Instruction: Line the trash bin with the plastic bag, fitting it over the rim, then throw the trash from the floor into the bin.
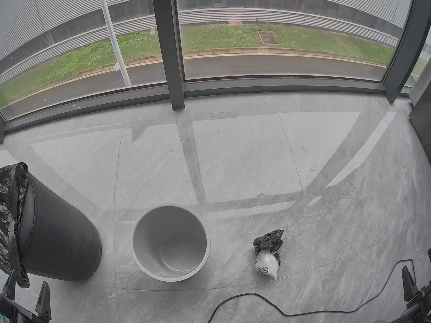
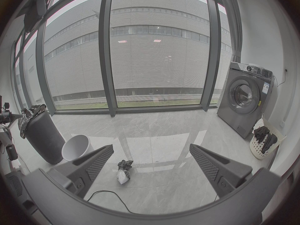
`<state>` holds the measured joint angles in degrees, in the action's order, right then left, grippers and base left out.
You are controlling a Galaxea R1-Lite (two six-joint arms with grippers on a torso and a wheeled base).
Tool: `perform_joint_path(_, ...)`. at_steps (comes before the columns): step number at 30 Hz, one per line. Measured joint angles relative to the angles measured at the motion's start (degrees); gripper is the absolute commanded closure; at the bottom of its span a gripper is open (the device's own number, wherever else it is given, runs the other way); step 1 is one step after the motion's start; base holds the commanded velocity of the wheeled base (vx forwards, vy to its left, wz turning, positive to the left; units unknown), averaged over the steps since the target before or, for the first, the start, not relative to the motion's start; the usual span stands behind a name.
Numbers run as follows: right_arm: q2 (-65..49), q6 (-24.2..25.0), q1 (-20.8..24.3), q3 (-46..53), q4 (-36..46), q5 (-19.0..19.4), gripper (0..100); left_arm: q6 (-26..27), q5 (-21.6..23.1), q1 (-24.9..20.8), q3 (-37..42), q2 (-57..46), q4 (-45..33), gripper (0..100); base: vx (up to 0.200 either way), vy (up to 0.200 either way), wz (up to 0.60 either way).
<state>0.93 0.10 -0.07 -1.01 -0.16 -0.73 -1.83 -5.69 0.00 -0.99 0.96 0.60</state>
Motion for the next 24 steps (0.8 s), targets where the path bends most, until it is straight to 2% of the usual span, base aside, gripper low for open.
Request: perform_joint_path(24,0.00,-0.17,-0.02,0.02,0.05,-0.05,0,-0.06,0.00,0.00,-0.02,0.00,0.00,0,0.000,0.200,0.00)
